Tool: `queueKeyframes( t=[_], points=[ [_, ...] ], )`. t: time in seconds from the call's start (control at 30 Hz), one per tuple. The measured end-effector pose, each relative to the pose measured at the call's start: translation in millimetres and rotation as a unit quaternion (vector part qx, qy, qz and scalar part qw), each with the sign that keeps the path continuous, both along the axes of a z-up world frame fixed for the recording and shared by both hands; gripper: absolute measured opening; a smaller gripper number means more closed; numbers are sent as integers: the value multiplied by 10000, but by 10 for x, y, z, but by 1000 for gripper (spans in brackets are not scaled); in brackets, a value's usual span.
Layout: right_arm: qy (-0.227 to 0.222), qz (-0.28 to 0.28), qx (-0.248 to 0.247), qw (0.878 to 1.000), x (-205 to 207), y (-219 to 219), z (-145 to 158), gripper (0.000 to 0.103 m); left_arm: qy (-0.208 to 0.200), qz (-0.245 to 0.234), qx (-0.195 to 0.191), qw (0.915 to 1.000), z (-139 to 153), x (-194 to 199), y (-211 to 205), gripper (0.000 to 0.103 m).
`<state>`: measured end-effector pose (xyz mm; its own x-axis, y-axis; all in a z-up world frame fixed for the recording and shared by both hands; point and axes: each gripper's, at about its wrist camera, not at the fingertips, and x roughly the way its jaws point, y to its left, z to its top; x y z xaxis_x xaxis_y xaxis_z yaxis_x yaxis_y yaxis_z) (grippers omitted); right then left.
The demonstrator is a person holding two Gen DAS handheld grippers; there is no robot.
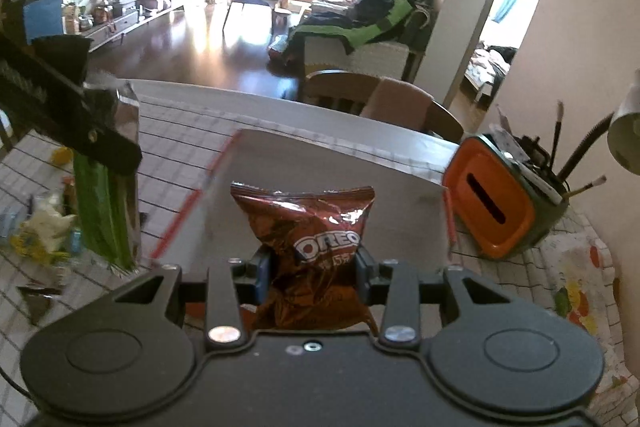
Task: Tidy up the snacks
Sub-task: 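Carry both snacks into the orange box and open both tools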
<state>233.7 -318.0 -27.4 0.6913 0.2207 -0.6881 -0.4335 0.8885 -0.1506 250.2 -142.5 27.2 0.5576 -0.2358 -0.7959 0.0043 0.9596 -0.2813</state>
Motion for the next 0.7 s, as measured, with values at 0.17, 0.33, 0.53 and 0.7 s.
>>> queueKeyframes(
  t=[0.17, 0.33, 0.53, 0.7],
  points=[
    [189, -52, -20, 9998, 283, -219, -170, 38, 42, 29, 157, 9999, -43, 396, -243, 41],
    [376, -28, -113, 9992, 503, -331, -343, 38, 318, 43, 373, 9988, -272, 710, -455, 41],
    [650, 99, -146, 9977, 733, -327, -530, 38, 704, 22, 575, 9959, -592, 1026, -640, 41],
    [923, 232, -173, 9953, 868, -274, -672, 38, 1116, -23, 701, 9913, -870, 1224, -708, 41]
  ],
)
